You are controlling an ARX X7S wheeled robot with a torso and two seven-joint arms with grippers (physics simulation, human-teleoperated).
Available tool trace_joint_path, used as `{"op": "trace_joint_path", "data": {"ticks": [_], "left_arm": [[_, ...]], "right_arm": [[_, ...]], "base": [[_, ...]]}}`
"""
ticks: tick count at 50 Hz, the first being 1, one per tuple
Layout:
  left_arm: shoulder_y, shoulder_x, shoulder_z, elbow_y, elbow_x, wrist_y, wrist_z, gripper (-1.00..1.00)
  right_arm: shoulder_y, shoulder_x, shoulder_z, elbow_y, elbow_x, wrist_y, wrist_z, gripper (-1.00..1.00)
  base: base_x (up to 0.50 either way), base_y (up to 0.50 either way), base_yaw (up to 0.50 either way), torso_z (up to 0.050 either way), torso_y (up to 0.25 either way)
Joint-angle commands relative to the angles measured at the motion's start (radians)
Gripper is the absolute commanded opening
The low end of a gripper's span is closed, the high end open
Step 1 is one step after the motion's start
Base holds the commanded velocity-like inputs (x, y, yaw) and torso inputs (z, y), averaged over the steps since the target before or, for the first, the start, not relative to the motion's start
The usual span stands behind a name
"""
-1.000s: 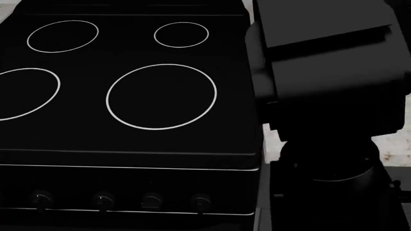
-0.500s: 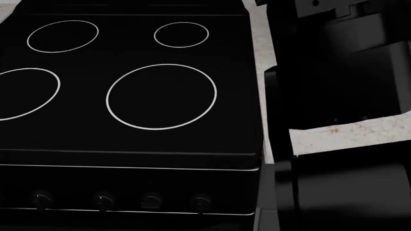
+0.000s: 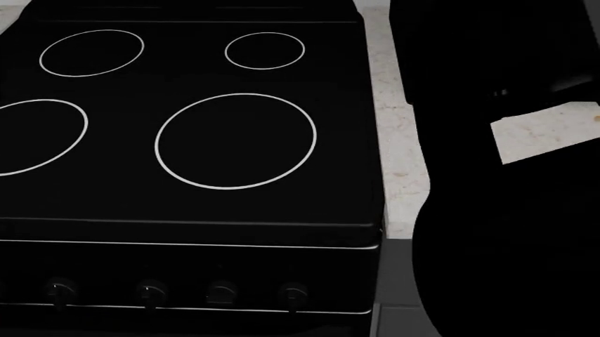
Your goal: Press the stop button on the microwave
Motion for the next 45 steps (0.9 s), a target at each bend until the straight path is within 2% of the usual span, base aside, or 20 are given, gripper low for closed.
{"op": "trace_joint_path", "data": {"ticks": [1,9,20,30,45], "left_arm": [[0.000,0.000,0.000,0.000,0.000,0.000,0.000,1.00],[0.000,0.000,0.000,0.000,0.000,0.000,0.000,1.00],[0.000,0.000,0.000,0.000,0.000,0.000,0.000,1.00],[0.000,0.000,0.000,0.000,0.000,0.000,0.000,1.00],[0.000,0.000,0.000,0.000,0.000,0.000,0.000,1.00]], "right_arm": [[0.076,-0.001,-0.239,0.068,0.375,-0.018,-0.006,1.00],[0.103,-0.001,-0.421,0.042,0.606,-0.036,0.007,1.00],[0.161,-0.001,-0.638,-0.049,0.745,-0.057,0.079,1.00],[0.244,-0.001,-0.669,-0.068,0.791,-0.052,0.069,1.00],[0.222,0.000,-0.673,-0.043,0.782,-0.128,0.039,1.00]], "base": [[0.00,0.00,0.00,0.050,0.045],[0.00,0.00,0.00,0.050,0.043],[0.00,0.00,0.00,0.050,0.043],[0.00,0.00,0.00,0.044,0.035],[0.03,0.00,0.00,0.000,0.000]]}}
